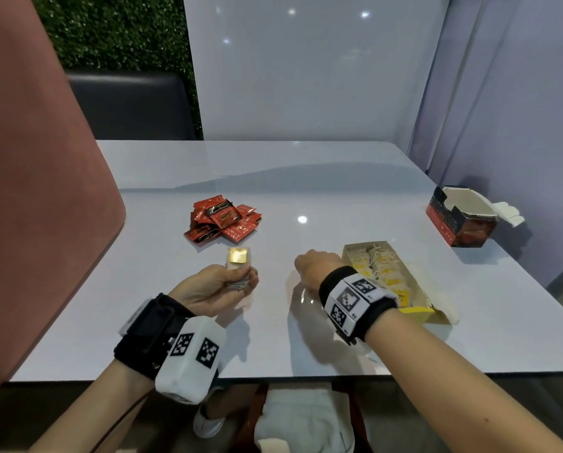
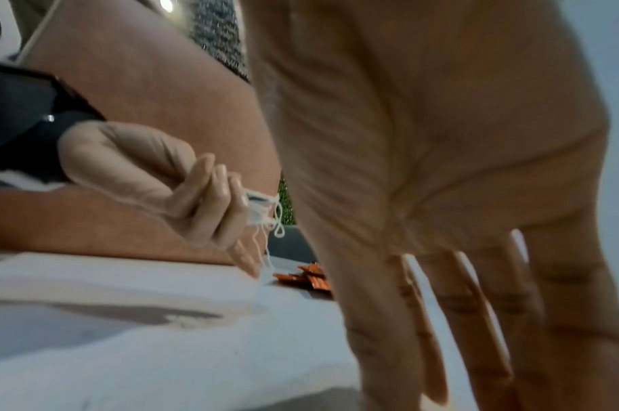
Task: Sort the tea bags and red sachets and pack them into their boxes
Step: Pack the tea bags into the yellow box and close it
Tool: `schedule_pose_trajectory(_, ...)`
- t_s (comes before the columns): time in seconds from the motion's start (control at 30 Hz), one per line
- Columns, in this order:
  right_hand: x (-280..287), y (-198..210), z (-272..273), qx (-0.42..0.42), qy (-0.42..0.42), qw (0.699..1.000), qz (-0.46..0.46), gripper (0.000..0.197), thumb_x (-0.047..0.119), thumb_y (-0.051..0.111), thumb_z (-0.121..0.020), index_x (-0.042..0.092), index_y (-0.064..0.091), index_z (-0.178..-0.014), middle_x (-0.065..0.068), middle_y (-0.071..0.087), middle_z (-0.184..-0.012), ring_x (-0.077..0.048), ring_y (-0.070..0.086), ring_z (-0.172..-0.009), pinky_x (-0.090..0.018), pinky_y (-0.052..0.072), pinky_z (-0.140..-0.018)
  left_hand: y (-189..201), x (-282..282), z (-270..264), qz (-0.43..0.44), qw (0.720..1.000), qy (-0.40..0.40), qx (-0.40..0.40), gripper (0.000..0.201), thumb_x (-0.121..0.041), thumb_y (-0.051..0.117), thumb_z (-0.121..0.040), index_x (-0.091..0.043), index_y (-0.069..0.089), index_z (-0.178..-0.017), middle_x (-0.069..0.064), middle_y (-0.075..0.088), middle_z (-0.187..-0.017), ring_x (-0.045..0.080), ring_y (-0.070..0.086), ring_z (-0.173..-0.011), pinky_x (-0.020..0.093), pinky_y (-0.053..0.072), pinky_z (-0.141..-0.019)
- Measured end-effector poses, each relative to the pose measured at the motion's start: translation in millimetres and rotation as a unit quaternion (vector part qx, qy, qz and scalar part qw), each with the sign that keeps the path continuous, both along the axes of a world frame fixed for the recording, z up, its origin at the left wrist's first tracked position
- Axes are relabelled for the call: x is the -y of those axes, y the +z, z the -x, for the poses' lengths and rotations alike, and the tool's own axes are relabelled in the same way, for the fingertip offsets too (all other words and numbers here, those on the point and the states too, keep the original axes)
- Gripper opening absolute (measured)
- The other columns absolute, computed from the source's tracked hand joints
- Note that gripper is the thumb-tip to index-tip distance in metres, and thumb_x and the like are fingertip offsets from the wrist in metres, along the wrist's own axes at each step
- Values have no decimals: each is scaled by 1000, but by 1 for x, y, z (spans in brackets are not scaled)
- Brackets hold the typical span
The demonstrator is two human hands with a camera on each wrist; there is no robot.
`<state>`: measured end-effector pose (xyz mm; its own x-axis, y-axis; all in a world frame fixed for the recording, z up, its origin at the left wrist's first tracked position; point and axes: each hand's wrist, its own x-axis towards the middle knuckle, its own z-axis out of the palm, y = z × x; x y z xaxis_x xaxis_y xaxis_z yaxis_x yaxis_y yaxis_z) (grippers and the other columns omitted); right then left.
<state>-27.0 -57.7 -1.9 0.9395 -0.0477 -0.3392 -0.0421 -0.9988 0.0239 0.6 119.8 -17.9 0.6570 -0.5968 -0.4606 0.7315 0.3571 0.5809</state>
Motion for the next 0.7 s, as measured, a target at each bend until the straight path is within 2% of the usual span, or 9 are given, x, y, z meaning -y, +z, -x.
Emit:
schedule_pose_trajectory(0.1, 1, -8, 1, -1, -19, 999, 29, 30, 12, 43, -95, 6, 55, -122, -9, 55, -127, -28, 55, -116, -31, 41, -88, -7, 0, 1, 13, 1000, -6, 12, 33, 6, 74, -63, -1, 52, -87, 12, 53, -79, 14, 56, -71, 22, 58, -62)
schedule_pose_trajectory(0.17, 5, -9, 2, -8, -24, 999, 23, 31, 10, 43, -94, 6, 54, -122, -10, 55, -127, -28, 55, -116, -32, 42, -89, -8, 0, 3, -3, 999, -19, 32, 35, 1, 77, -61, -2, 52, -86, 11, 53, -80, 15, 58, -68, 22, 58, -63)
schedule_pose_trajectory(0.27, 12, -7, 1, -25, -25, 999, -18, 27, 9, 50, -91, 4, 56, -117, -11, 59, -120, -29, 58, -106, -32, 44, -82, -6, -2, 6, 5, 998, -37, 40, 60, -12, 91, -44, -3, 53, -89, 11, 55, -80, 17, 61, -68, 27, 58, -64)
schedule_pose_trajectory(0.33, 17, -5, -1, -19, -35, 996, -83, 25, 7, 57, -86, 4, 61, -110, -10, 61, -111, -27, 58, -98, -32, 47, -80, -4, -2, 8, 30, 999, -39, 5, 61, -31, 87, -54, -3, 53, -97, 12, 56, -83, 20, 59, -74, 31, 59, -67)
schedule_pose_trajectory(0.4, 23, 2, -3, 23, -41, 985, -169, 21, 6, 61, -83, 7, 64, -104, -6, 59, -99, -23, 57, -93, -29, 46, -76, 1, -2, 10, 38, 998, -37, -24, 55, -48, 63, -79, -1, 52, -105, 12, 55, -87, 21, 55, -80, 33, 59, -69)
schedule_pose_trajectory(0.47, 27, 14, -1, 118, -37, 960, -250, 17, 5, 60, -85, 8, 65, -102, -2, 57, -93, -17, 55, -87, -19, 41, -67, 1, -3, 11, 41, 997, -49, -37, 59, -55, 47, -86, 1, 52, -106, 13, 55, -90, 21, 53, -83, 33, 59, -71)
schedule_pose_trajectory(0.57, 17, 29, 9, 315, -21, 879, -358, 7, 1, 61, -84, 8, 64, -85, -1, 59, -82, -13, 55, -70, -13, 43, -54, -2, 0, 14, 67, 994, -72, -52, 59, -54, 51, -84, 1, 56, -102, 14, 56, -94, 22, 54, -86, 36, 57, -75)
schedule_pose_trajectory(0.63, 3, 28, 18, 388, 14, 833, -393, 9, 2, 65, -82, 10, 61, -80, 0, 58, -78, -12, 57, -69, -18, 49, -61, -3, 4, 18, 90, 990, -82, -65, 58, -52, 56, -81, 4, 60, -98, 16, 57, -96, 24, 55, -87, 37, 57, -78)
schedule_pose_trajectory(0.7, -10, 15, 29, 399, 53, 838, -367, 5, 6, 65, -84, 9, 61, -83, 2, 59, -81, -7, 57, -71, -18, 51, -68, -2, 8, 21, 108, 988, -90, -58, 59, -49, 56, -79, 7, 62, -99, 16, 57, -97, 25, 55, -89, 37, 55, -82)
